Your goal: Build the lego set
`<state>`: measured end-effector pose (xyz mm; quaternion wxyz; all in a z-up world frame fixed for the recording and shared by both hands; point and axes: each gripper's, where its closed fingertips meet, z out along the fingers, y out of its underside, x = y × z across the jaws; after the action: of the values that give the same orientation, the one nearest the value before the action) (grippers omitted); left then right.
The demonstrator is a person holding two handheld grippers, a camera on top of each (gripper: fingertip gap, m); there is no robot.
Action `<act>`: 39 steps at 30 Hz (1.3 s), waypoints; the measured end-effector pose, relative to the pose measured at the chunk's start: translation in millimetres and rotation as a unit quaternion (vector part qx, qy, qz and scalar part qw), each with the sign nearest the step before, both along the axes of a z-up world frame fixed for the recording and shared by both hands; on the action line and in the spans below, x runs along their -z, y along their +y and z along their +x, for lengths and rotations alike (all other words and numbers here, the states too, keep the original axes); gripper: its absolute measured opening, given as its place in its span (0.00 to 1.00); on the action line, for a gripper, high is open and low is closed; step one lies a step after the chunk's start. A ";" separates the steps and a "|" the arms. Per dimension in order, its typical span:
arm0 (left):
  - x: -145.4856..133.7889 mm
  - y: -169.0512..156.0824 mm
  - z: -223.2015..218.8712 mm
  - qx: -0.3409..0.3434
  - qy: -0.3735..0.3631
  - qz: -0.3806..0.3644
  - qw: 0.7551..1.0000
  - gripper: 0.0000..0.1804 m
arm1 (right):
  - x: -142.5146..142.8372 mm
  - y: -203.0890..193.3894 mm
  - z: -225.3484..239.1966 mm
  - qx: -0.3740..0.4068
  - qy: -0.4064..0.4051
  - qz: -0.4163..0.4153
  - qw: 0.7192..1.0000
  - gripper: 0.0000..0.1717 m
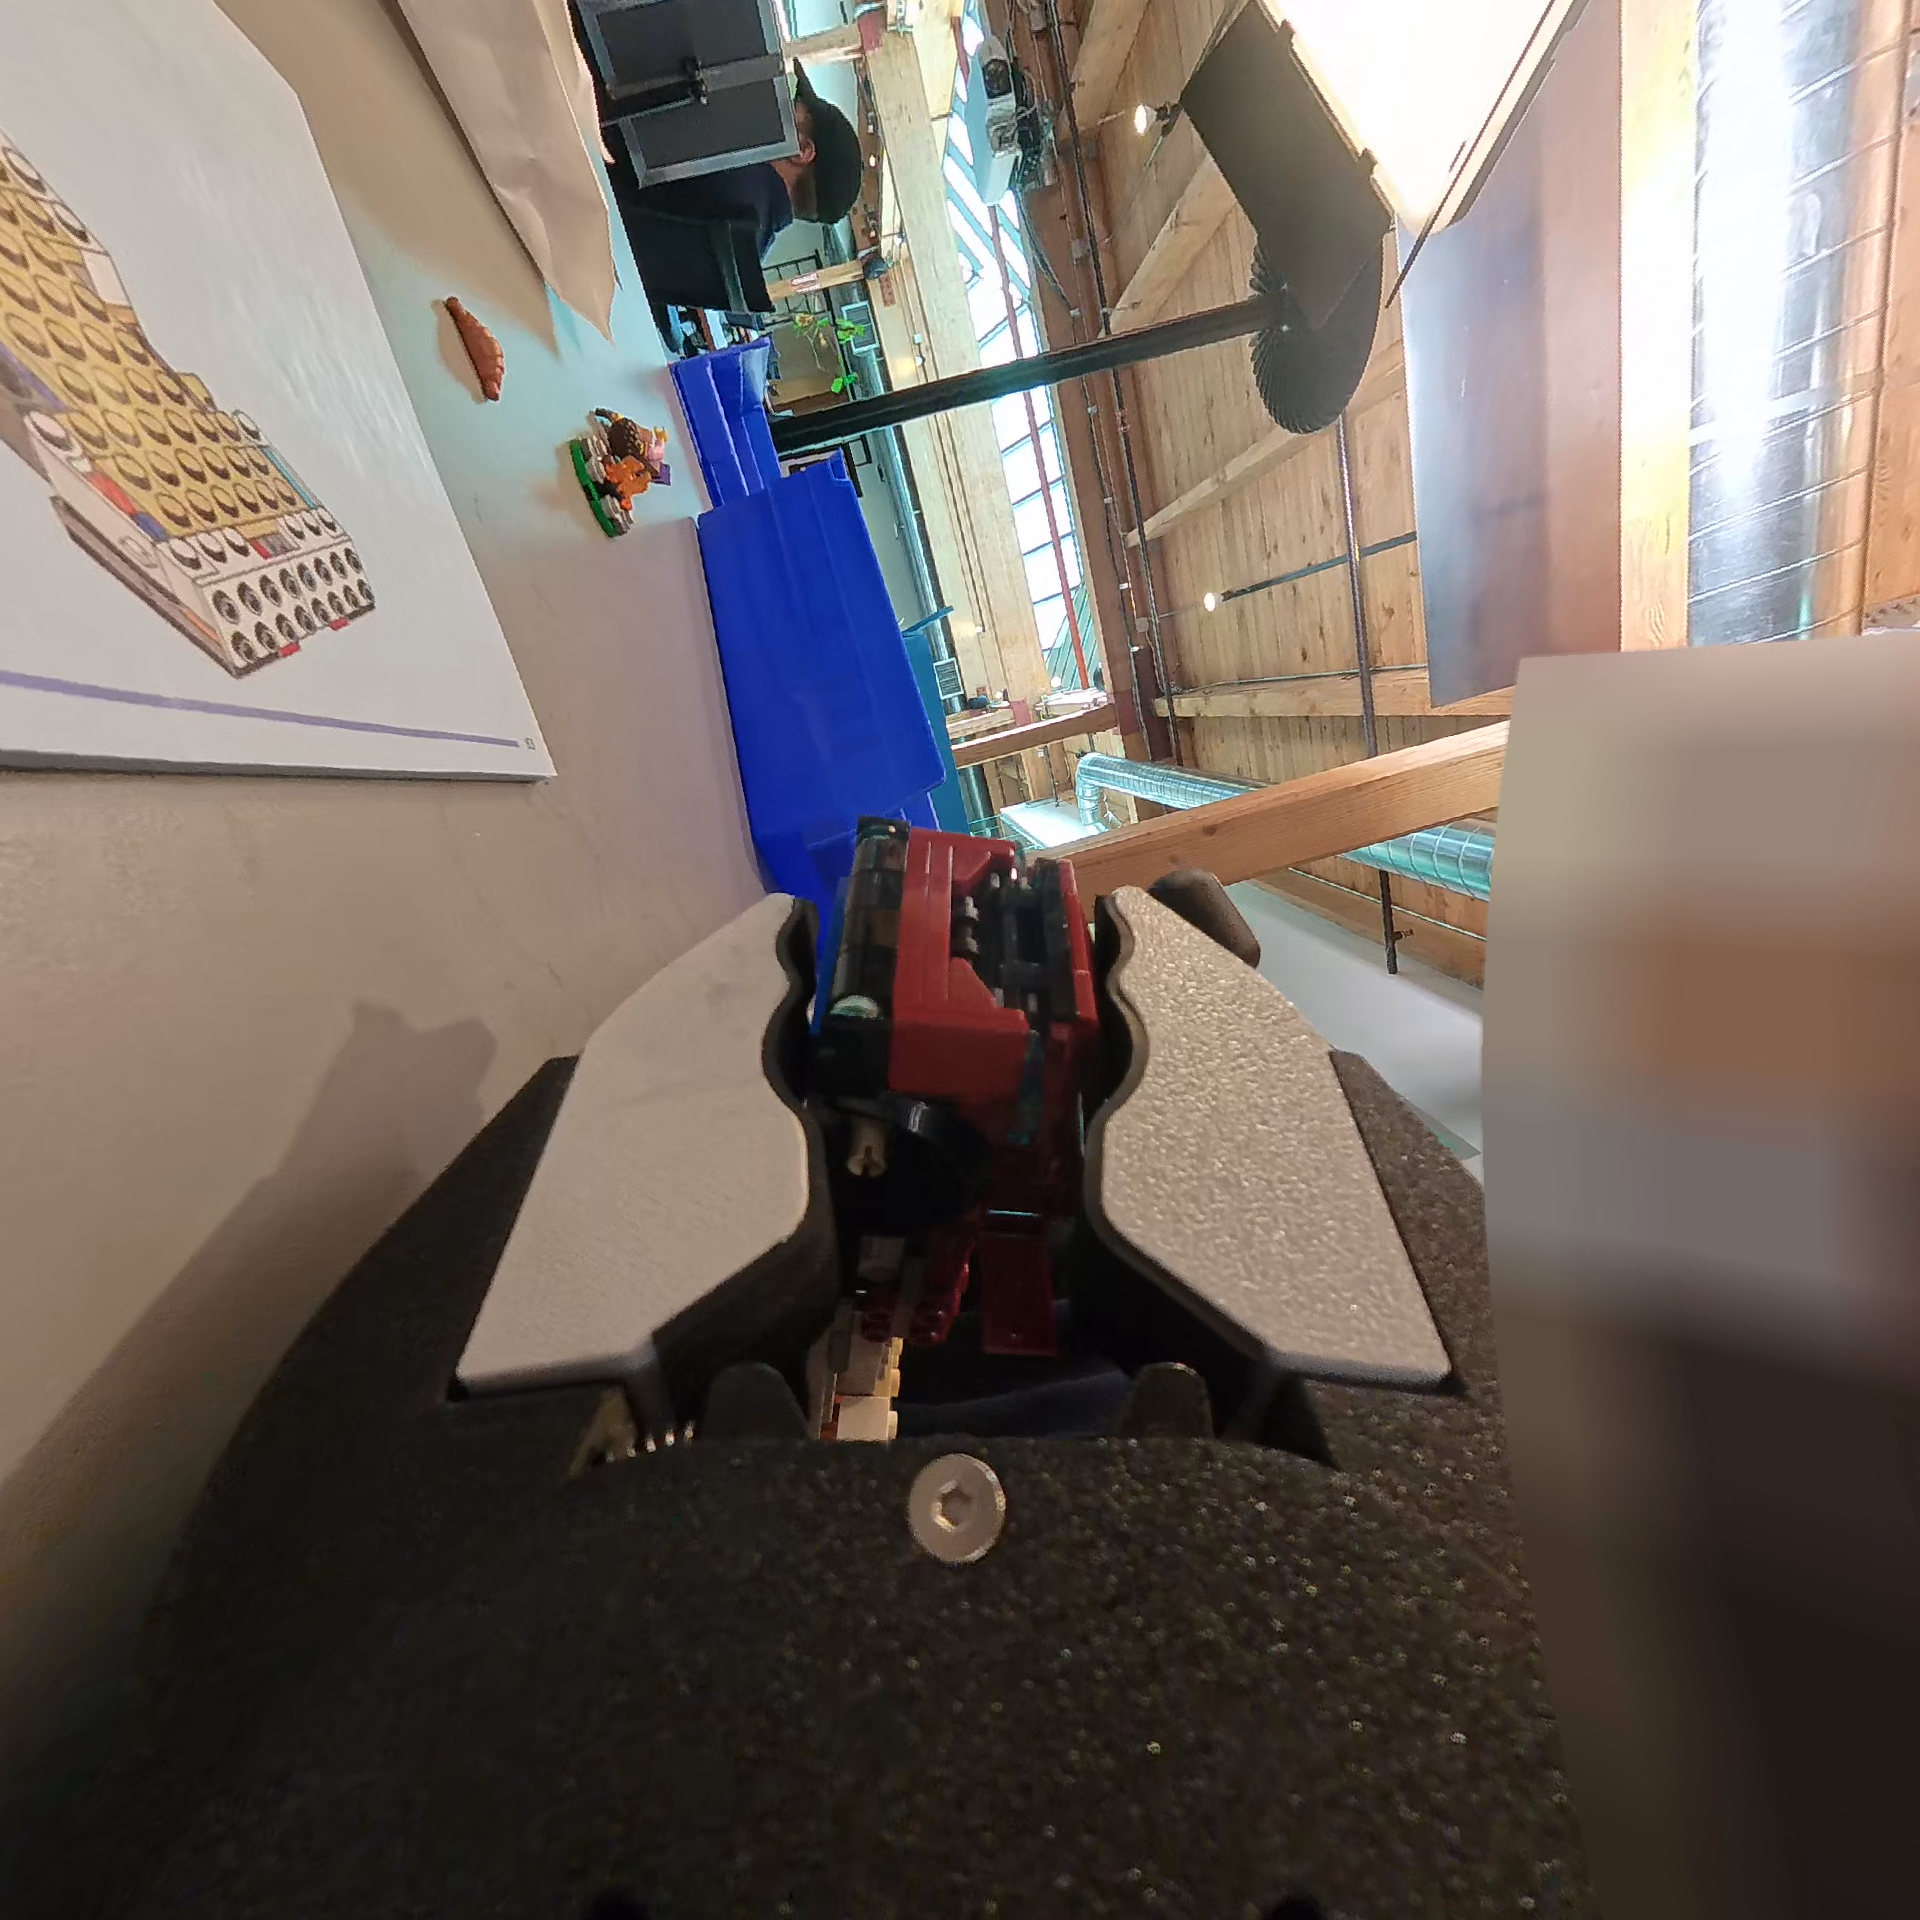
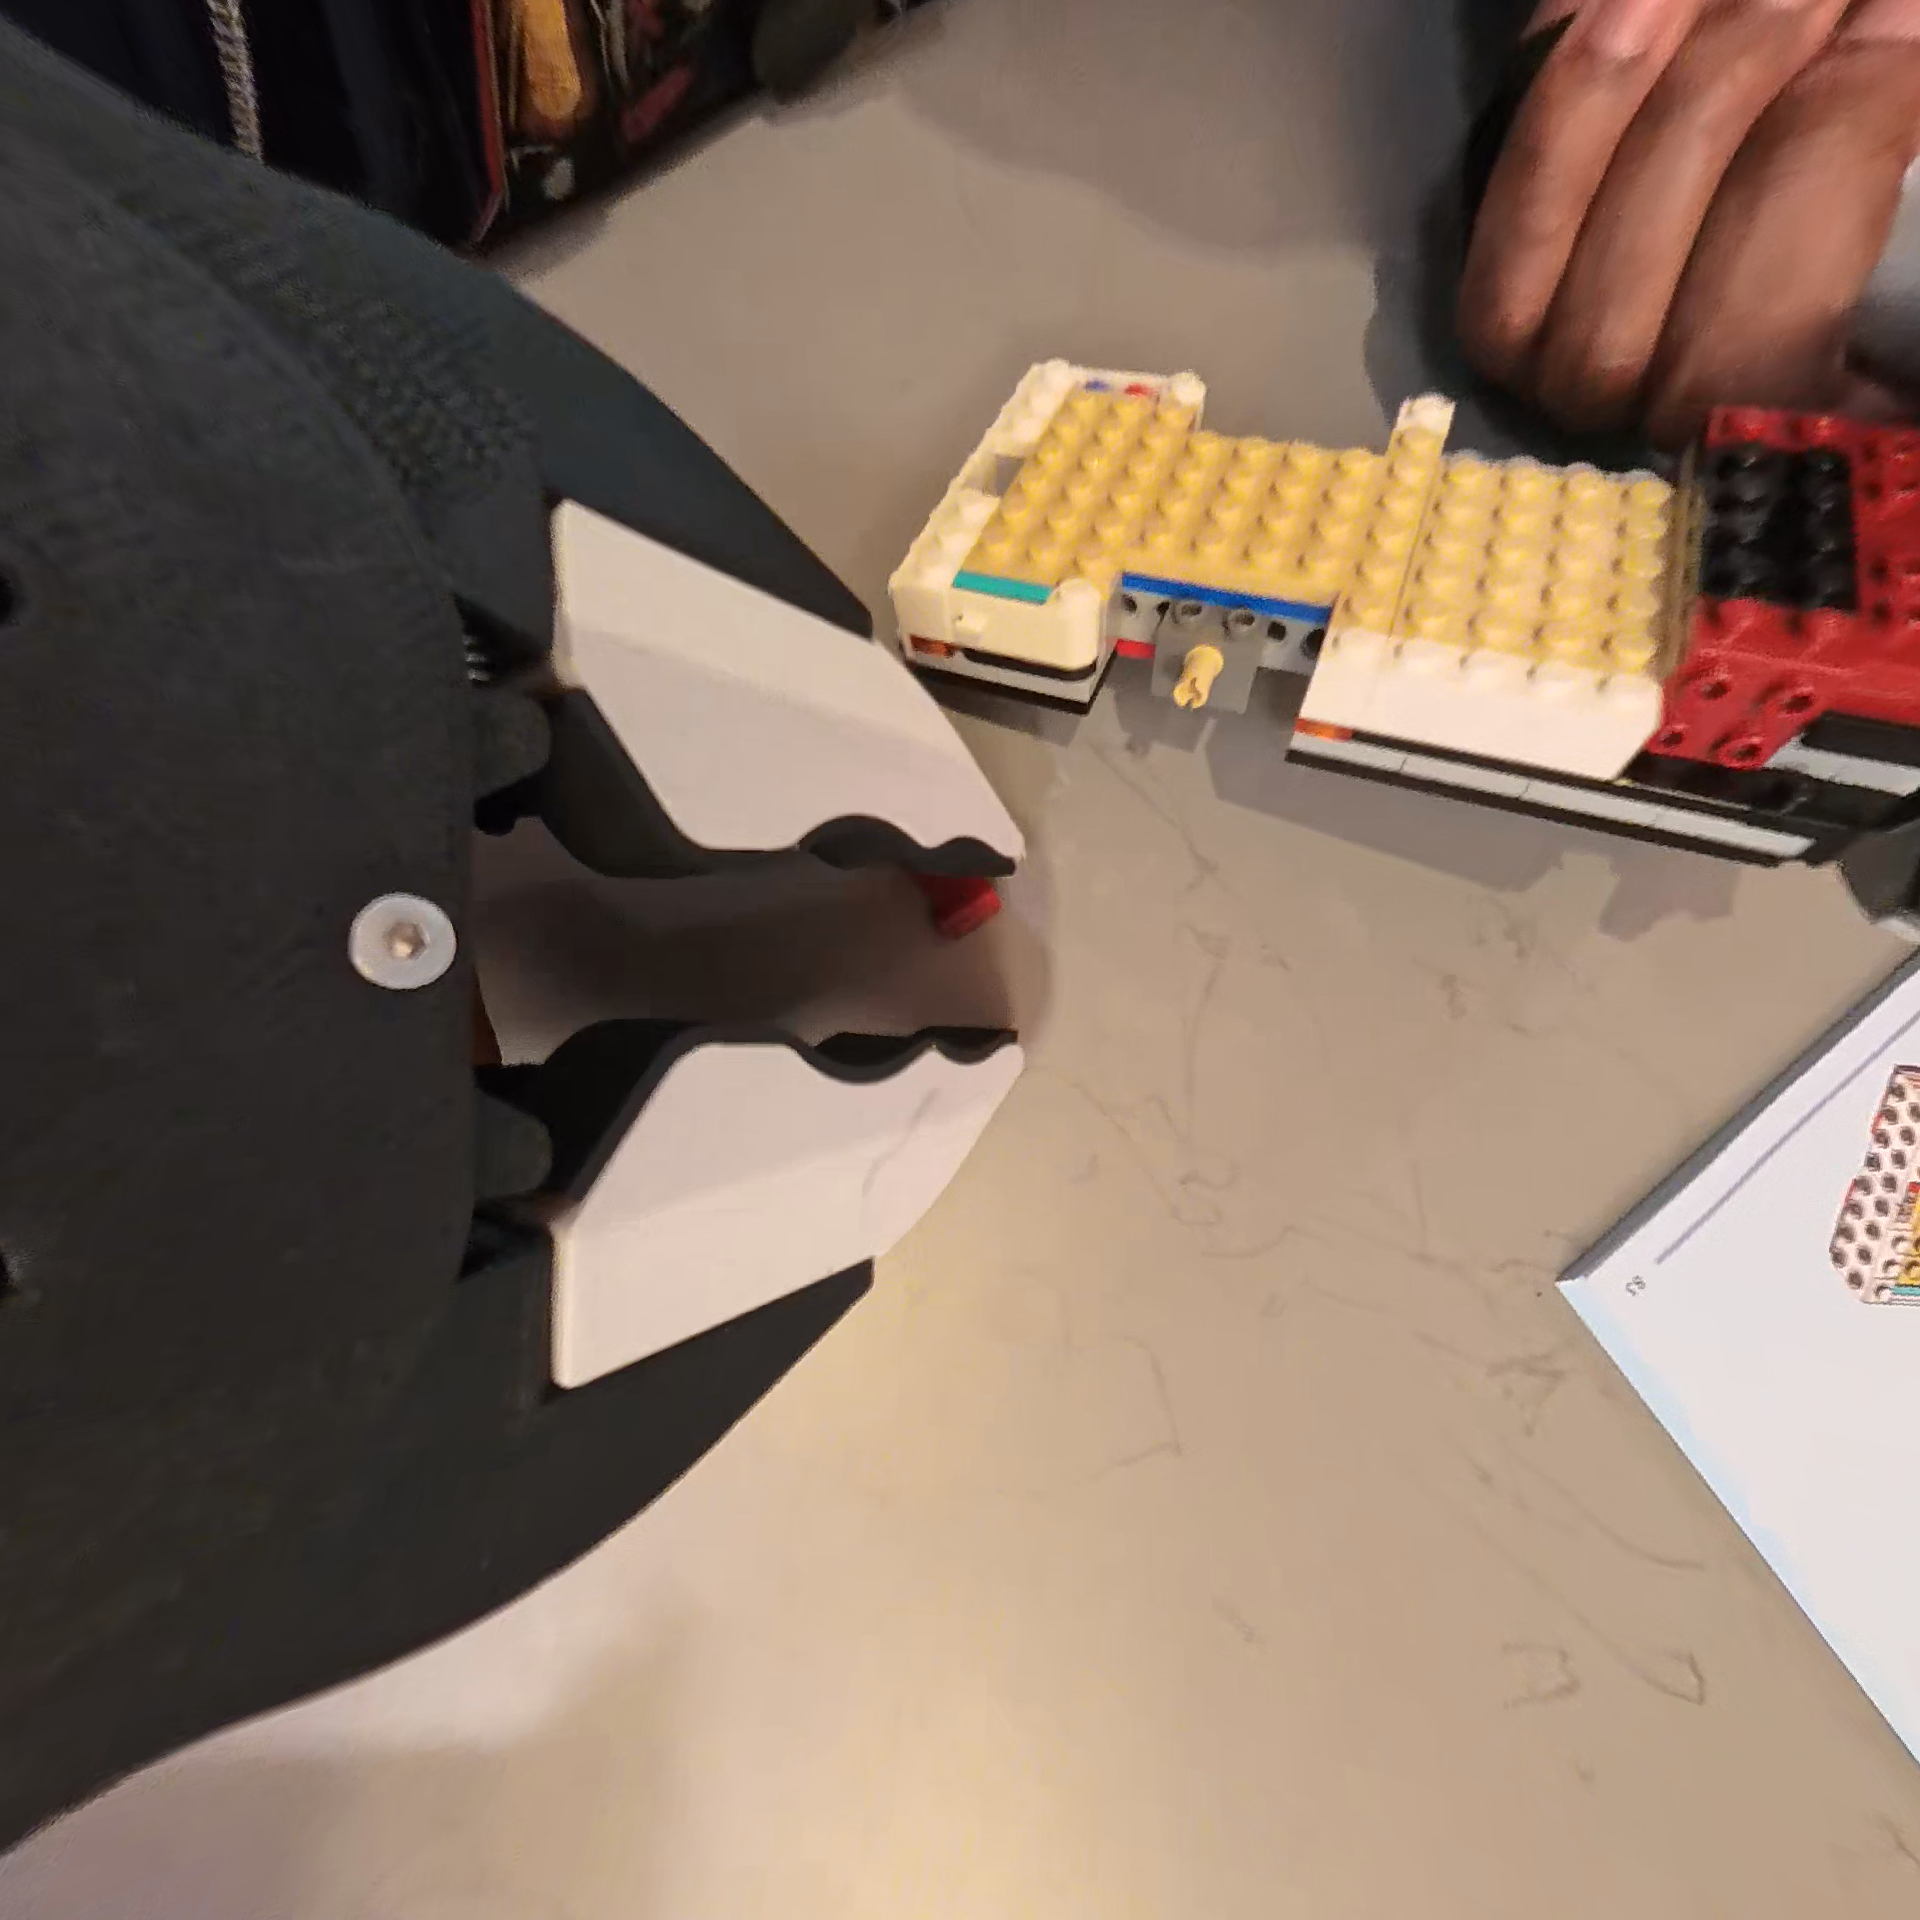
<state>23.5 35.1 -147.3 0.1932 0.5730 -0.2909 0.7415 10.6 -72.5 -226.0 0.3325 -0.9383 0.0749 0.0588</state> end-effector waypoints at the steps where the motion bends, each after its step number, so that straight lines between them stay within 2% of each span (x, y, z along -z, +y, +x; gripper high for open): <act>1: -0.1 0.5 -0.4 0.000 -0.001 0.001 1.000 0.29 | 1.6 0.0 1.0 0.000 -0.013 -0.005 1.000 0.16; 6: 0.1 6.4 -2.3 -0.003 -0.001 0.001 1.000 0.29 | -1.2 1.3 -2.6 -0.004 -0.036 -0.003 0.999 0.16; 15: -0.2 12.0 -4.9 -0.006 -0.002 0.001 1.000 0.29 | -1.7 -4.6 3.3 0.050 -0.022 0.014 0.998 0.16; 30: -0.3 11.7 -5.4 -0.006 -0.002 0.003 1.000 0.29 | -2.0 11.0 -6.8 0.004 -0.109 -0.048 0.993 0.14; 39: -3.1 13.6 -6.3 -0.008 -0.006 0.008 1.000 0.29 | 2.6 16.1 -12.5 -0.015 -0.105 -0.056 0.993 0.15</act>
<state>17.2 48.7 -144.3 0.1805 0.5722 -0.2931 0.7444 -1.9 -56.5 -228.6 0.2842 -0.9575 0.0290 -0.0392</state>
